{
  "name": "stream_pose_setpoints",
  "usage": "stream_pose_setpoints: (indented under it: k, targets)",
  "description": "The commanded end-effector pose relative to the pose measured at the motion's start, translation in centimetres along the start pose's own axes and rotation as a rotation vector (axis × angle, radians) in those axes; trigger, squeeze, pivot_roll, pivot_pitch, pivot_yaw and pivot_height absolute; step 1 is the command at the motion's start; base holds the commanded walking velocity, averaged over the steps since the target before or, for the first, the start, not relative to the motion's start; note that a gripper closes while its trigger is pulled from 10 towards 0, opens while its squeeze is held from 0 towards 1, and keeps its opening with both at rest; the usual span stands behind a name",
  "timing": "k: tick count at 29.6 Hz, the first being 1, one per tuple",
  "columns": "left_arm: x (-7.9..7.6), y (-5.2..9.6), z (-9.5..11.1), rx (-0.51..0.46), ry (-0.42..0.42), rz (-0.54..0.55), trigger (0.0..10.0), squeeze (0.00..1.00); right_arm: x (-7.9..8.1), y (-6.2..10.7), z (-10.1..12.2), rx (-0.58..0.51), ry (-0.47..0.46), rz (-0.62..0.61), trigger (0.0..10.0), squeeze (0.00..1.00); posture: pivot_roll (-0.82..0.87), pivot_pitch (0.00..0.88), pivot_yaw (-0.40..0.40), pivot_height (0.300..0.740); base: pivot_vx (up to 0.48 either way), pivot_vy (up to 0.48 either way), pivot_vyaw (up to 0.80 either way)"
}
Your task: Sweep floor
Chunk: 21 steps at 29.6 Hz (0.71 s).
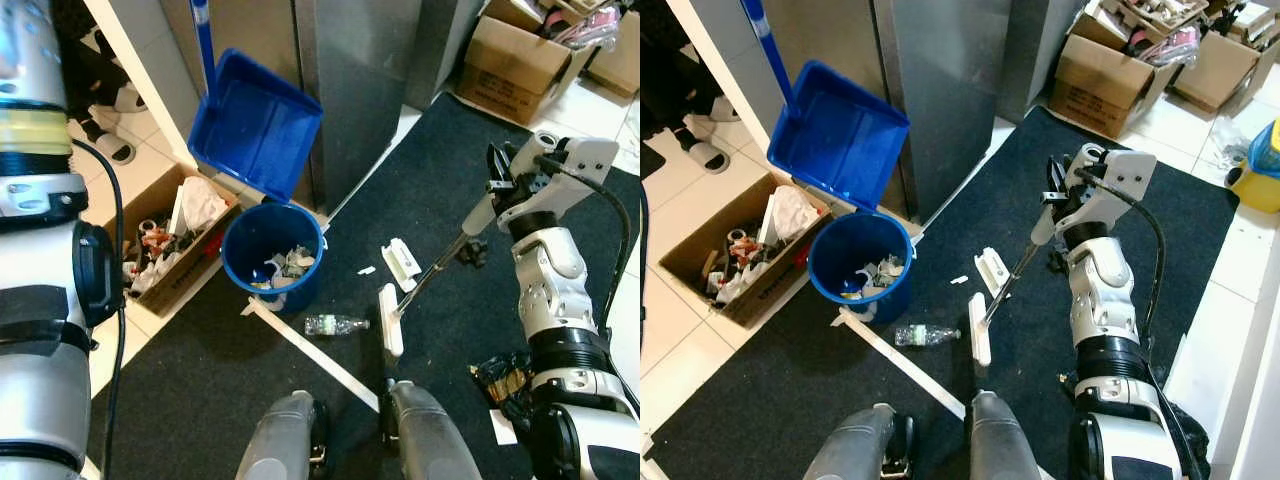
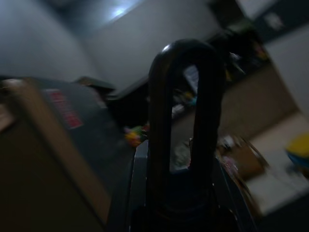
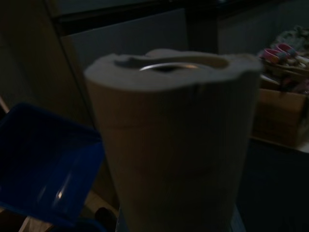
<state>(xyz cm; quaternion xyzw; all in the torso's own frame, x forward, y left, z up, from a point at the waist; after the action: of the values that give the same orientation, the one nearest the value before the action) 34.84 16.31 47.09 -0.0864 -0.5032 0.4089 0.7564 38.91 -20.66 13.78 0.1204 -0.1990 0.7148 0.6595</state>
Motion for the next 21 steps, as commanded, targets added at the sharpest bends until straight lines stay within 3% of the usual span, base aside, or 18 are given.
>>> stream_pose_setpoints:
  k: [1, 3, 5, 9, 12, 15, 18, 21]
  targets:
    - [2.0, 0.3, 1.7, -0.047, -0.003, 0.100, 10.0, 0.00, -0.3, -0.2, 0.2, 0.004, -0.005, -0.022, 10.0, 0.00, 0.01, 0.055, 0.050, 0.740, 0.000, 0.000, 0.00]
    - [4.4, 2.0, 0.8, -0.008, 0.079, 0.284, 10.0, 0.00, -1.0, -0.3, 0.2, 0.020, -0.013, -0.064, 10.0, 0.00, -0.01, 0.053, 0.049, 0.740, 0.000, 0.000, 0.00]
    - [4.6, 2.5, 0.6, 0.007, 0.089, 0.308, 10.0, 0.00, -1.2, -0.3, 0.3, 0.022, -0.016, -0.070, 10.0, 0.00, -0.01, 0.053, 0.049, 0.740, 0.000, 0.000, 0.00]
    - [2.5, 3.2, -0.2, 0.076, 0.026, 0.197, 10.0, 0.00, -1.7, -0.2, 0.4, 0.028, -0.028, -0.069, 10.0, 0.00, 0.00, 0.055, 0.037, 0.740, 0.000, 0.000, 0.00]
    - [1.7, 3.4, -0.5, 0.100, 0.016, 0.151, 10.0, 0.00, -1.6, -0.3, 0.3, 0.037, -0.048, -0.062, 10.0, 0.00, 0.00, 0.055, 0.033, 0.740, 0.000, 0.000, 0.00]
    - [-0.6, 3.4, -0.6, 0.124, 0.013, 0.020, 10.0, 0.00, -1.0, -0.5, 0.0, 0.059, -0.082, -0.024, 10.0, 0.00, 0.01, 0.055, 0.035, 0.740, 0.000, 0.000, 0.00]
    - [-0.9, 3.4, -0.6, 0.114, 0.057, 0.032, 10.0, 0.00, -0.9, -0.4, -0.1, 0.063, -0.080, -0.020, 10.0, 0.00, 0.01, 0.055, 0.036, 0.740, 0.000, 0.000, 0.00]
    - [0.0, 3.4, -1.1, 0.120, 0.146, 0.175, 10.0, 0.00, -1.2, -0.1, -0.2, 0.059, -0.039, -0.036, 10.0, 0.00, 0.00, 0.055, 0.043, 0.740, 0.000, 0.000, 0.00]
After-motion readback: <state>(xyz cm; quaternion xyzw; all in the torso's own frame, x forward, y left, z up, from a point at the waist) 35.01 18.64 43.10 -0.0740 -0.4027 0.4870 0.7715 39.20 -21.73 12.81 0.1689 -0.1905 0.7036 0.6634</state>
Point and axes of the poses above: a point about 5 cm out from each wrist's last joint towards the gripper, its own y axis pointing back from the gripper into the wrist, its own z axis along the axis of the wrist's last joint, x = y × z, the point moved 5 cm from there along -y, pointing out of the wrist towards the gripper, and after that the axes turned 14 degrees about -y, right-handed, at the moved point
